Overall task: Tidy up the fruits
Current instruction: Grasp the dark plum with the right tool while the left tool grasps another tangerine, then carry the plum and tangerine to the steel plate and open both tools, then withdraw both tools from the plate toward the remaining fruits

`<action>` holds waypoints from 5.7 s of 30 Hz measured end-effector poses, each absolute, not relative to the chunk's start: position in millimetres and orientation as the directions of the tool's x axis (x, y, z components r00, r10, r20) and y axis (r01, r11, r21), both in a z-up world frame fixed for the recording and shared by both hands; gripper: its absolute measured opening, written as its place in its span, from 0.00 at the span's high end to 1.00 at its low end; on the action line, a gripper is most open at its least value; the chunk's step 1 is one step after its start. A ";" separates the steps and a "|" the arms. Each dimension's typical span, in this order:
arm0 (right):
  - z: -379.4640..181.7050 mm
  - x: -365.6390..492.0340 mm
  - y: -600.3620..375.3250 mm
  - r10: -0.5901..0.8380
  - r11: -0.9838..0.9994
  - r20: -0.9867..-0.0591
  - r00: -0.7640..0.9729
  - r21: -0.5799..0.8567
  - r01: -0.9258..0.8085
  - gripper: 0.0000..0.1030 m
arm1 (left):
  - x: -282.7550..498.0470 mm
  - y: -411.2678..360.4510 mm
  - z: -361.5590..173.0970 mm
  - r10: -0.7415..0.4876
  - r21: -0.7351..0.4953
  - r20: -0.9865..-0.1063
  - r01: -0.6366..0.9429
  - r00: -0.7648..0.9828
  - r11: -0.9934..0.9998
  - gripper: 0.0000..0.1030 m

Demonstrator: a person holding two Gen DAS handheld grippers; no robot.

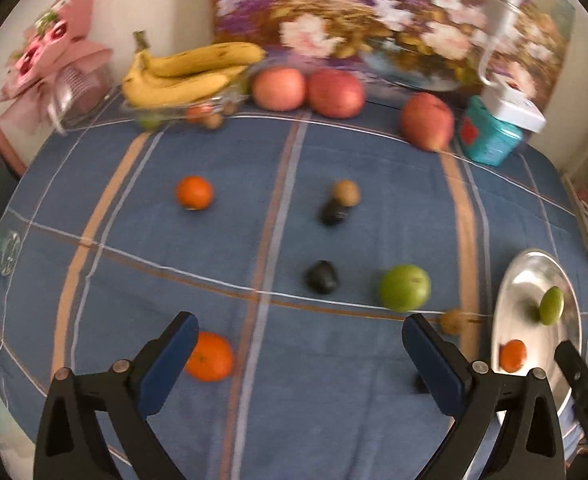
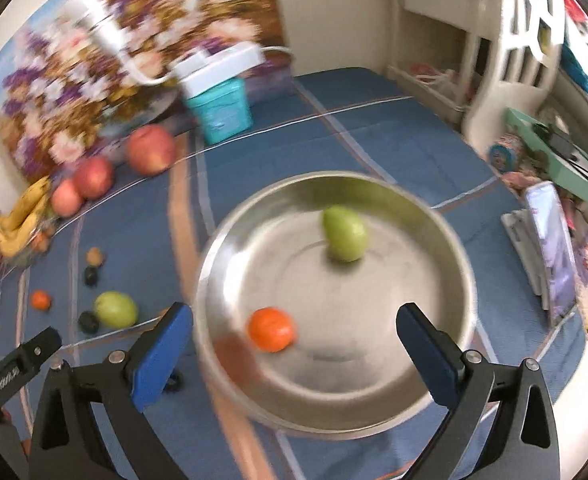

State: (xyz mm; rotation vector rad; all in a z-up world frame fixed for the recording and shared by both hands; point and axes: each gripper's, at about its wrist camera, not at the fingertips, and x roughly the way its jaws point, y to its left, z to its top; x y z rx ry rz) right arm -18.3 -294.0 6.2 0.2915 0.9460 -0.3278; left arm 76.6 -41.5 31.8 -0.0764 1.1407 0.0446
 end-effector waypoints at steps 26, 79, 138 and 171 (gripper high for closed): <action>-15.2 9.9 -183.8 0.138 0.959 -0.869 0.476 0.237 0.155 0.02 | 71.1 67.5 29.4 -0.091 -0.199 -0.908 -0.228 0.410 0.953 0.00; -56.7 33.6 -181.8 0.046 0.979 -0.937 0.346 0.110 0.169 0.74 | 75.6 46.1 -25.5 -0.241 -0.289 -0.950 -0.262 0.198 0.921 0.60; -19.0 -39.8 -397.8 -0.128 0.792 -0.887 0.445 0.179 0.583 0.61 | 18.1 -229.0 12.1 -0.464 -0.359 -0.864 0.406 0.196 0.840 0.41; -21.6 -19.4 -337.8 -0.148 0.907 -0.878 0.455 0.063 0.416 0.07 | 74.1 -78.6 17.4 -0.031 -0.053 -0.911 -0.043 0.411 0.998 0.00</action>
